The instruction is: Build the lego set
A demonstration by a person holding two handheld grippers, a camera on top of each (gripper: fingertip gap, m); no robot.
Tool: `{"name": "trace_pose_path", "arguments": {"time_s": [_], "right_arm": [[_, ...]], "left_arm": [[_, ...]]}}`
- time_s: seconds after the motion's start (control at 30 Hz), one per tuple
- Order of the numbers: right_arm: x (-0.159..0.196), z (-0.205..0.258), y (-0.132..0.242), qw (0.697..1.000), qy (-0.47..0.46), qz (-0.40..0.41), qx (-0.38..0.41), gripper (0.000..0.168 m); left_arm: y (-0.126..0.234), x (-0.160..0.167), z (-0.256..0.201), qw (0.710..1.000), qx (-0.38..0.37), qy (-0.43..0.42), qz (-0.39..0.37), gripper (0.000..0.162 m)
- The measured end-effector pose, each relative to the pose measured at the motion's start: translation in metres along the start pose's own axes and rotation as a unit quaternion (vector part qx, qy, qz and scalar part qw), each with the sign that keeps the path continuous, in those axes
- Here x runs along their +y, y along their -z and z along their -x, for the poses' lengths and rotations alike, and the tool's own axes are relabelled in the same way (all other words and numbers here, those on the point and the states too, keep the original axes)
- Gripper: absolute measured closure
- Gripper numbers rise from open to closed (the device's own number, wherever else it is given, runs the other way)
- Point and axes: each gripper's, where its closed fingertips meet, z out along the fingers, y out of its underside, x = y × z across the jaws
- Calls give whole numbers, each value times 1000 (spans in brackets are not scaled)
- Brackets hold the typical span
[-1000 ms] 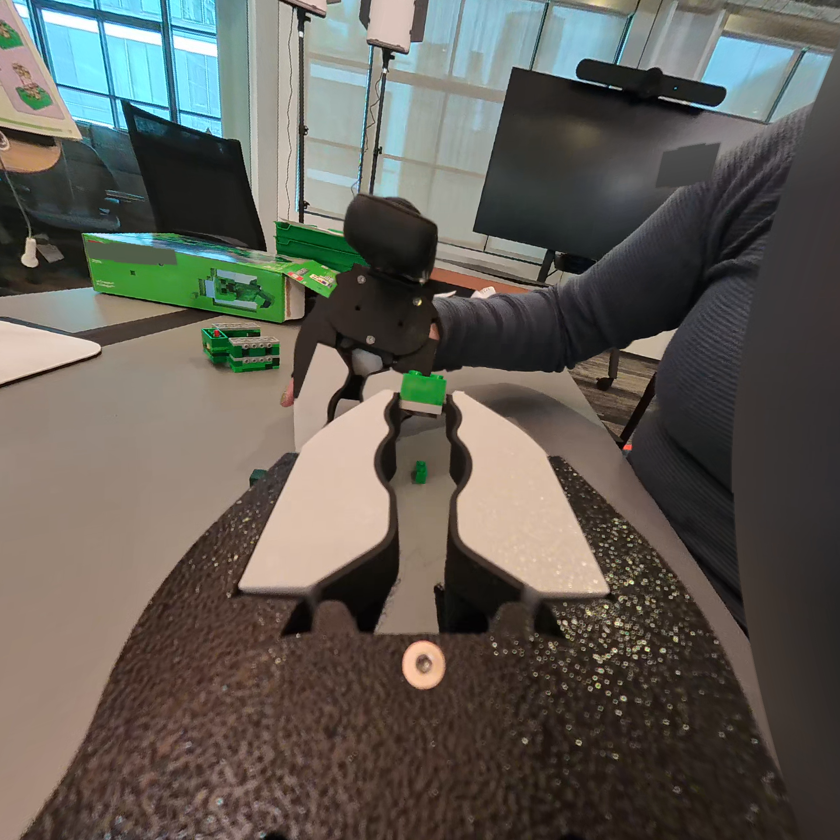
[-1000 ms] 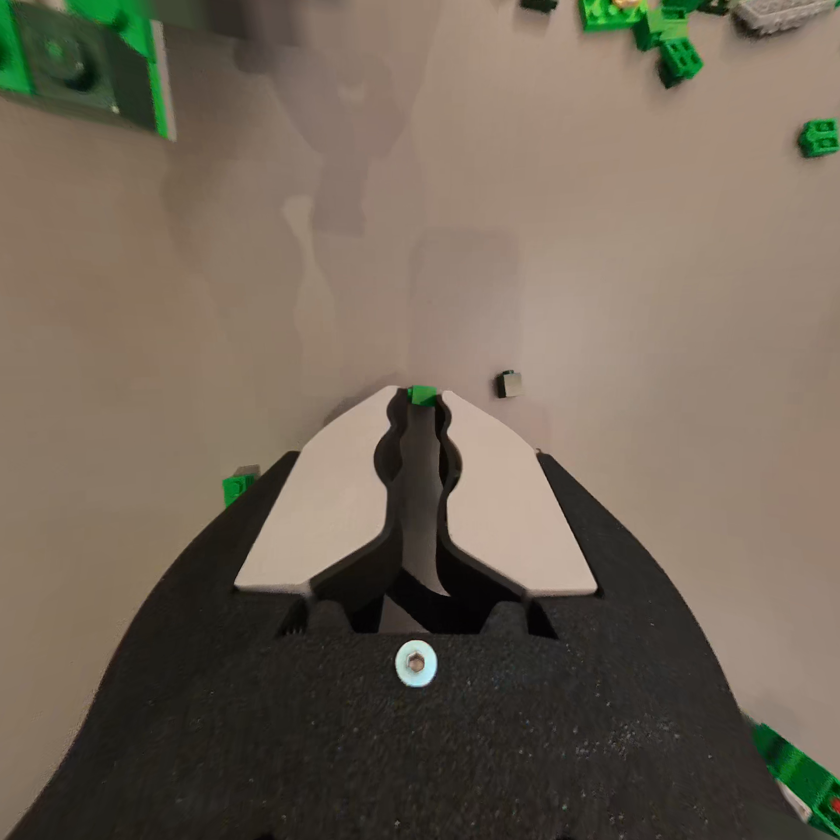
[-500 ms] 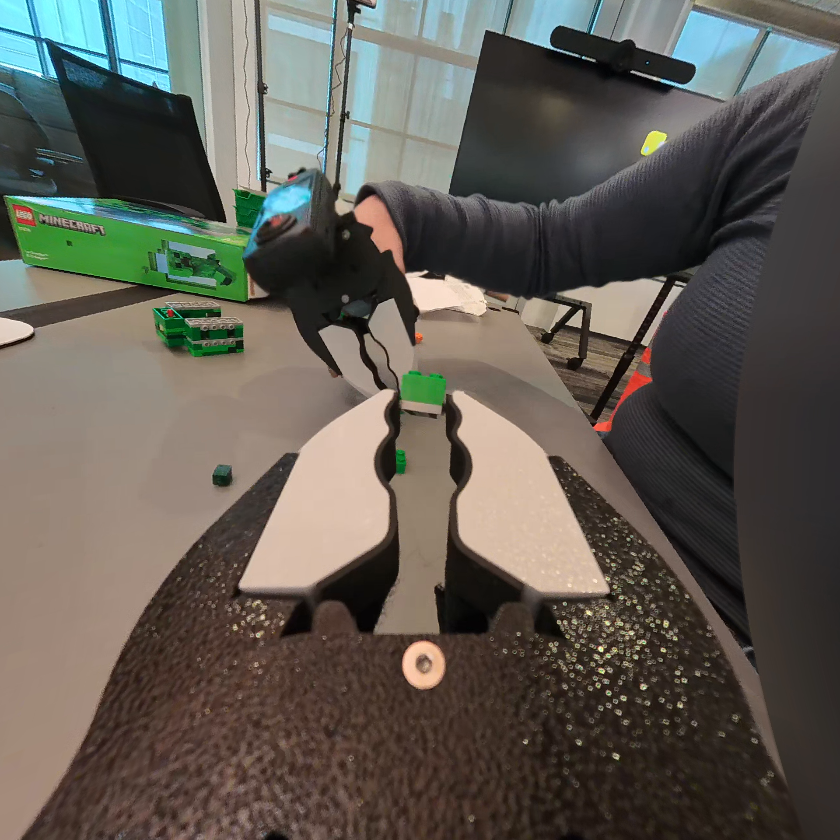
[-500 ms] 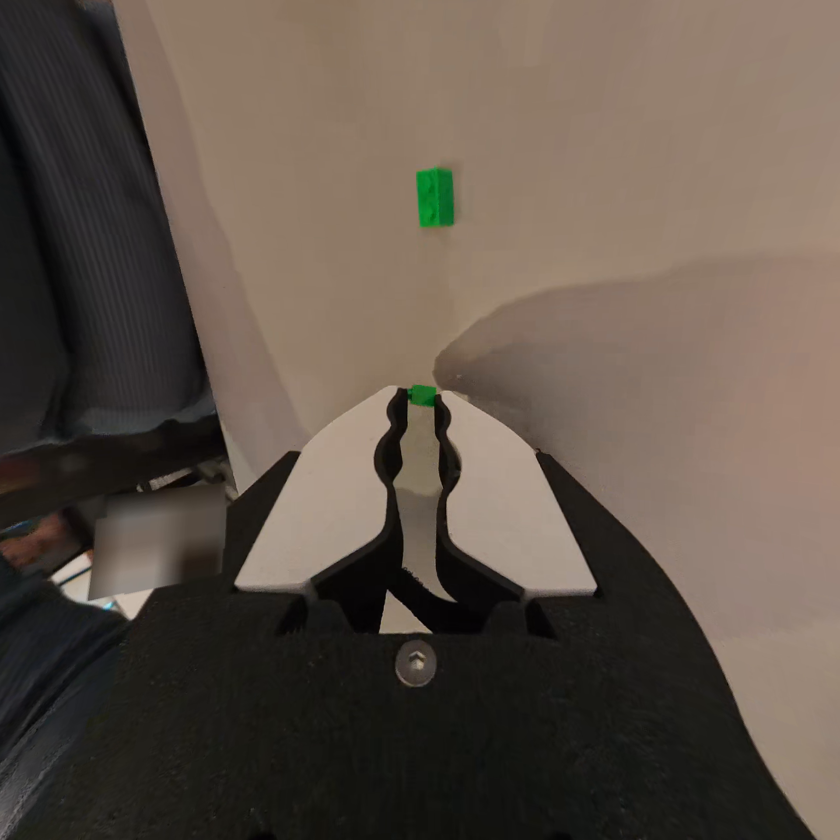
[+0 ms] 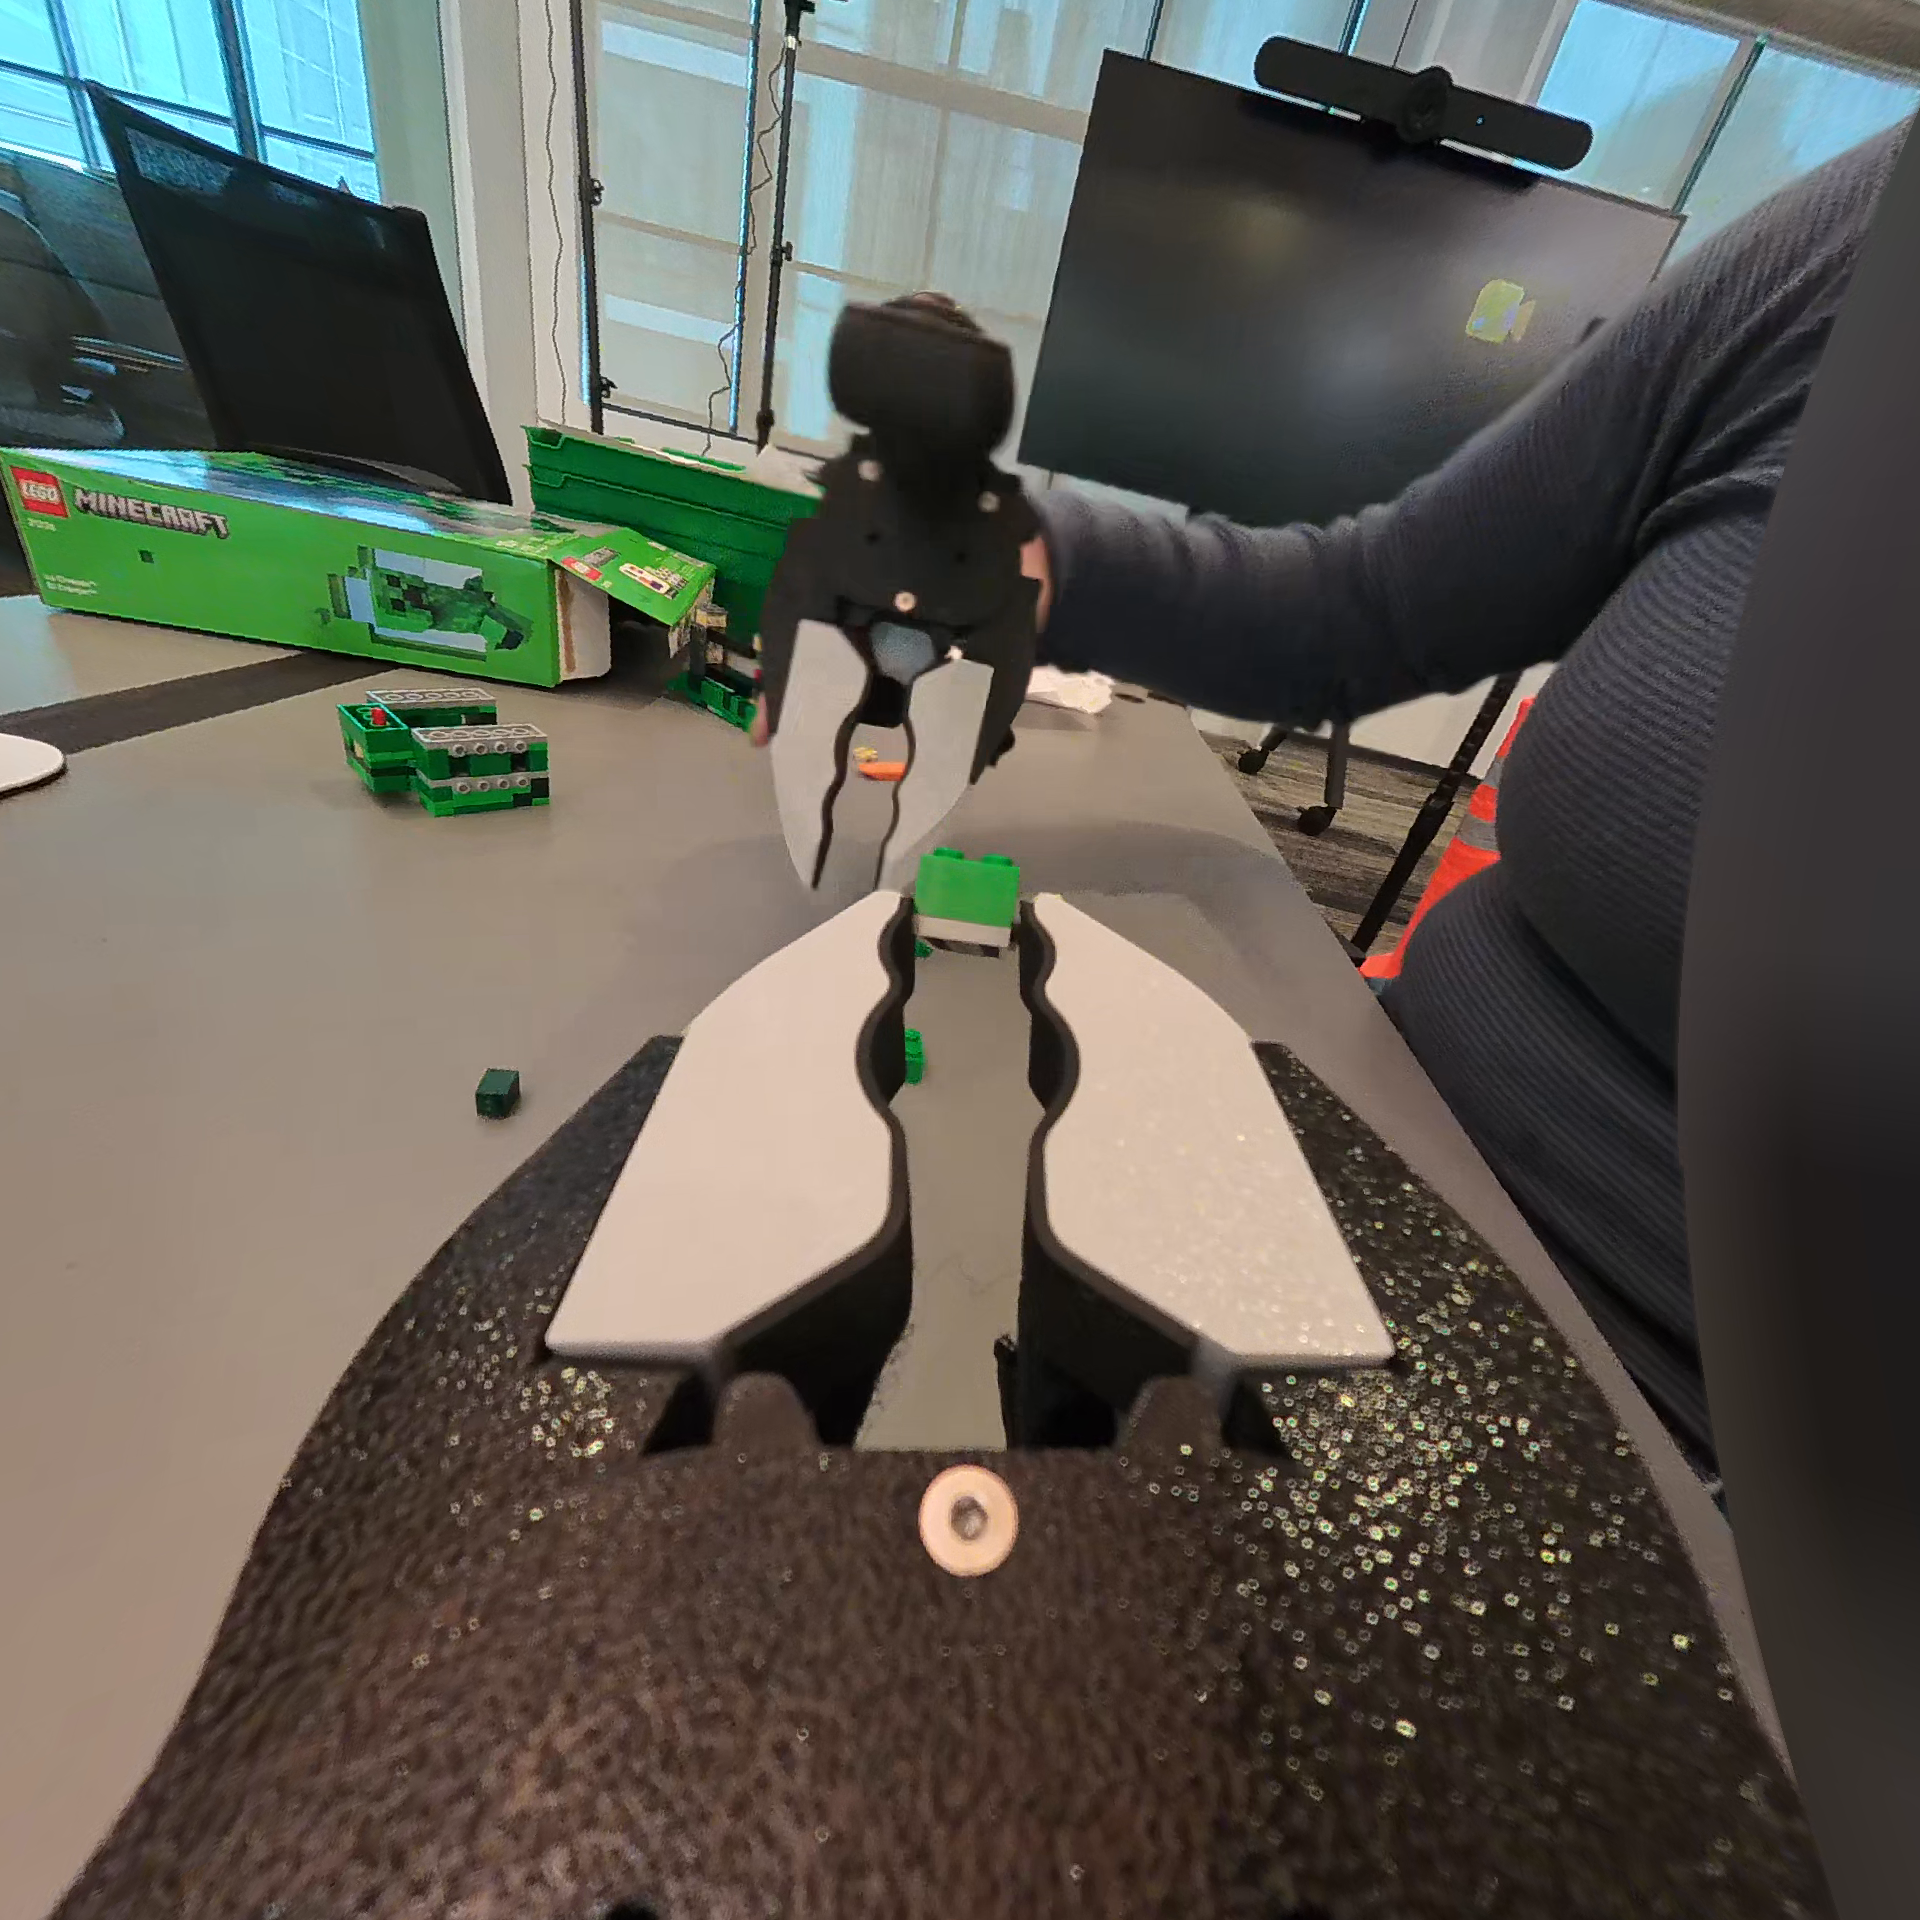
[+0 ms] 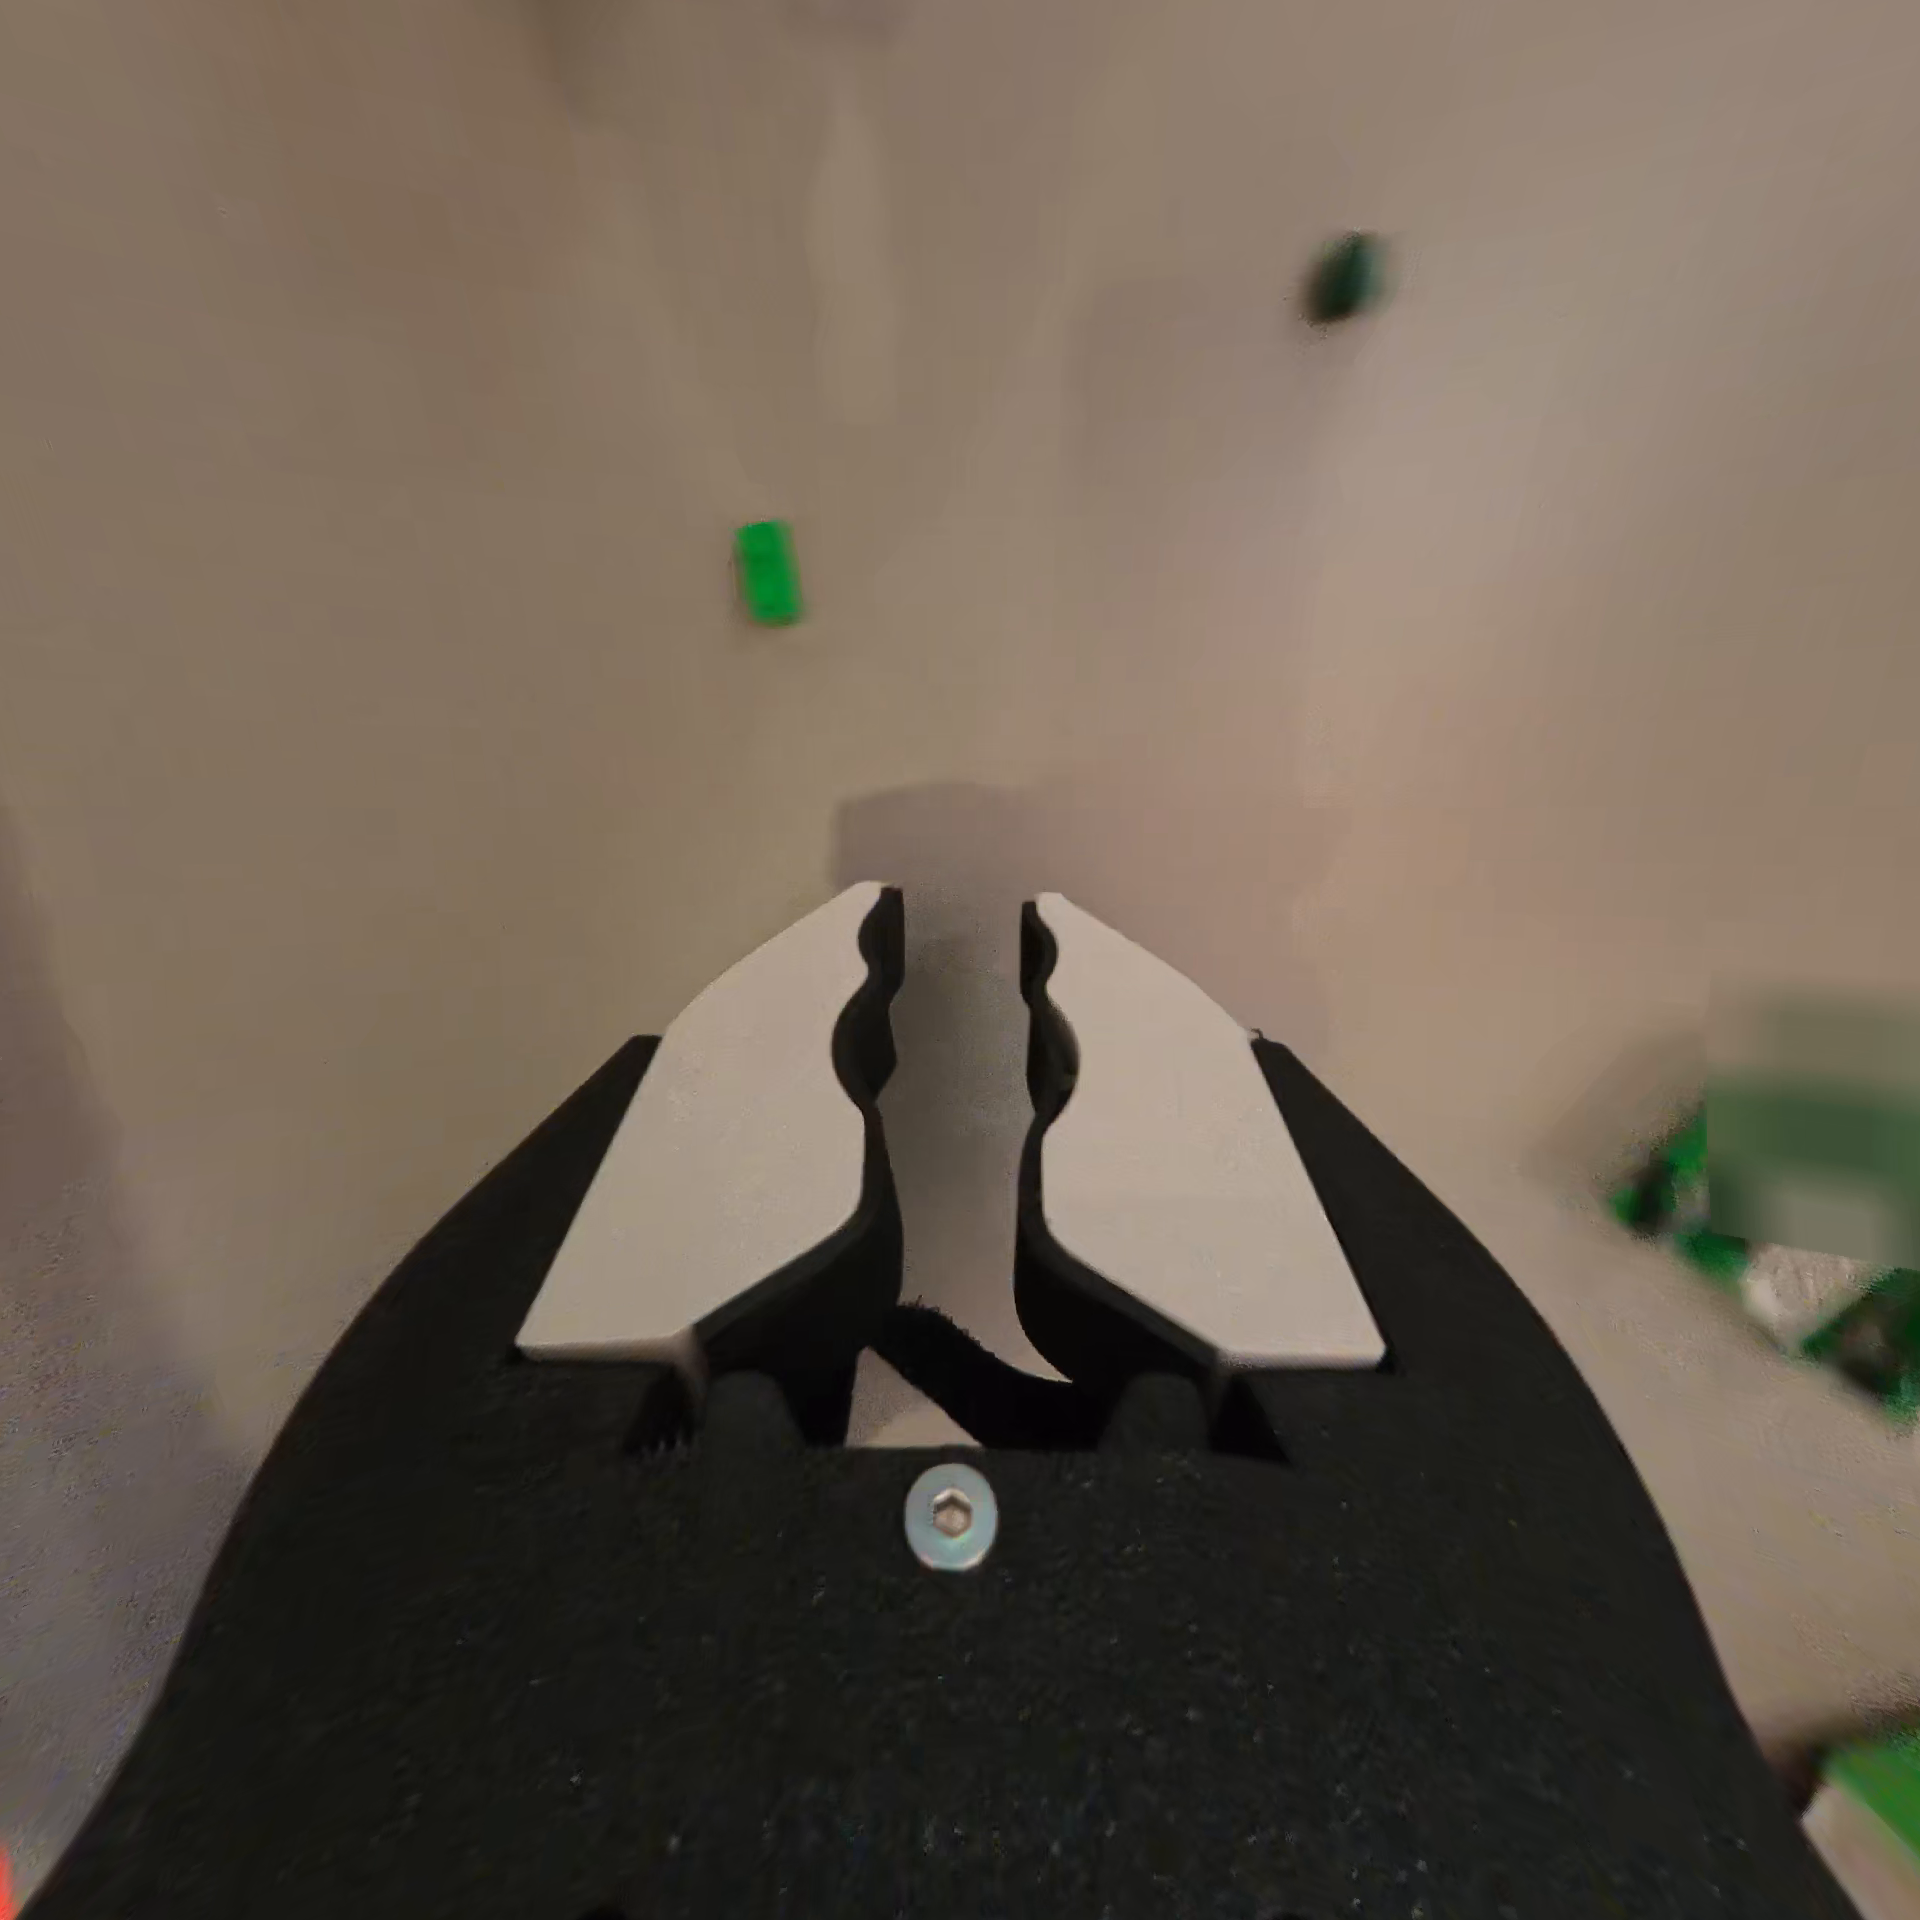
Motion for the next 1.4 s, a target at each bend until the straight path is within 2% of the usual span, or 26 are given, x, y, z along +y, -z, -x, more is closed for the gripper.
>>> {"name": "trace_pose_path", "arguments": {"time_s": [0.07,0.13,0.23,0.3,0.4,0.53,0.77,0.9,1.2,1.4], "right_arm": [[7,1,7,992,-88,-61,70,154],[12,11,12,966,-184,-132,121,158],[16,38,8,937,-256,-181,151,162],[10,48,6,933,-246,-194,179,164],[9,51,-3,935,-230,-172,208,161],[1,55,-13,934,-234,-186,196,162],[21,41,-12,926,-242,-155,245,151],[35,31,-2,912,-249,-142,294,151],[34,31,-8,902,-300,-148,274,152],[29,27,-11,907,-292,-147,266,156]], "left_arm": [[-1,0,1,1000,-6,-7,-1,144],[-1,-1,1,1000,-10,-12,-3,144],[-3,-2,0,1000,-7,-14,-5,144],[-4,-3,-1,1000,-3,-14,-7,144],[-7,-2,-3,1000,6,-10,-5,144],[-10,3,-5,1000,10,-9,10,144],[-9,2,-5,1000,13,-7,8,144],[-10,3,-5,1000,12,-8,10,143],[-14,5,-5,1000,8,-18,17,144],[-18,8,-7,999,16,-16,26,144]]}}
